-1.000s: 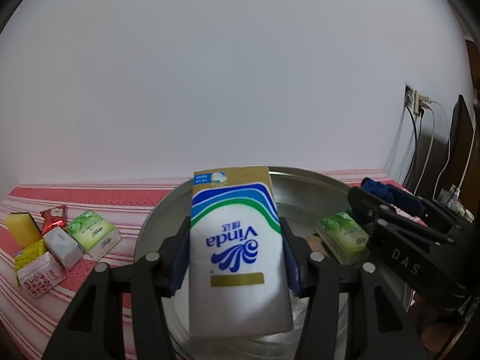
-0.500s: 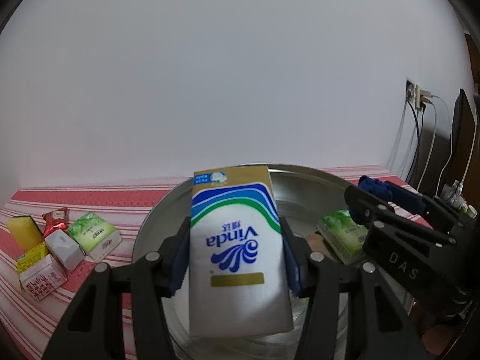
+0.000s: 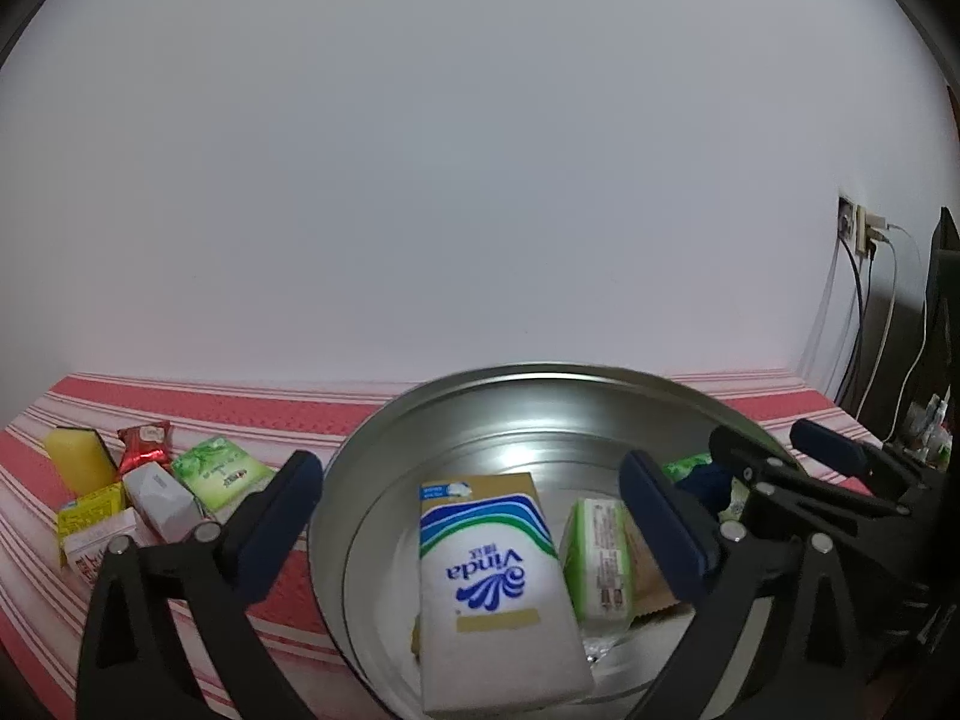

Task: Organize objects
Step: 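Lower the blue cloth into the tin with the right gripper while the left lowers the Vinda pack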

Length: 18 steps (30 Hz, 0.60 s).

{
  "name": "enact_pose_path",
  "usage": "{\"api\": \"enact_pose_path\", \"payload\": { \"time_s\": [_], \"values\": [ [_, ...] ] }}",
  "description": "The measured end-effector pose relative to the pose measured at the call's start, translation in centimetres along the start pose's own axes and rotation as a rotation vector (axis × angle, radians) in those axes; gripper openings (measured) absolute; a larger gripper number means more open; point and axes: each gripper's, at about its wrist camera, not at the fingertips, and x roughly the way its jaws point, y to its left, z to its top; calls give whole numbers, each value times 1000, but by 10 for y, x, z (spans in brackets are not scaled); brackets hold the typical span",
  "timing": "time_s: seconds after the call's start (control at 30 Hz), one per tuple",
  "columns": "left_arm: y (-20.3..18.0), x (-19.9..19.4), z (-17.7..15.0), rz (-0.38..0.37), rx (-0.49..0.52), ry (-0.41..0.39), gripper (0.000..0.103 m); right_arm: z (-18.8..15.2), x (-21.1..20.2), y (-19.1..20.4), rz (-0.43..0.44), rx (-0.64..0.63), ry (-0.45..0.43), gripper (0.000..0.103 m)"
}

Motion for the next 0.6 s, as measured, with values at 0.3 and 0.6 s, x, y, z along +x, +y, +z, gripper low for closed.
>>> {"api": "enact_pose_path", "payload": {
  "time_s": [0.3,0.6],
  "values": [
    [19,-15,7,141,-38,-111,103,2,-33,-23,-49,117,-208,69],
    [59,-7,5,205,-199,-80,103,0,-39,-56,-120,253,-272,70]
  ]
}}
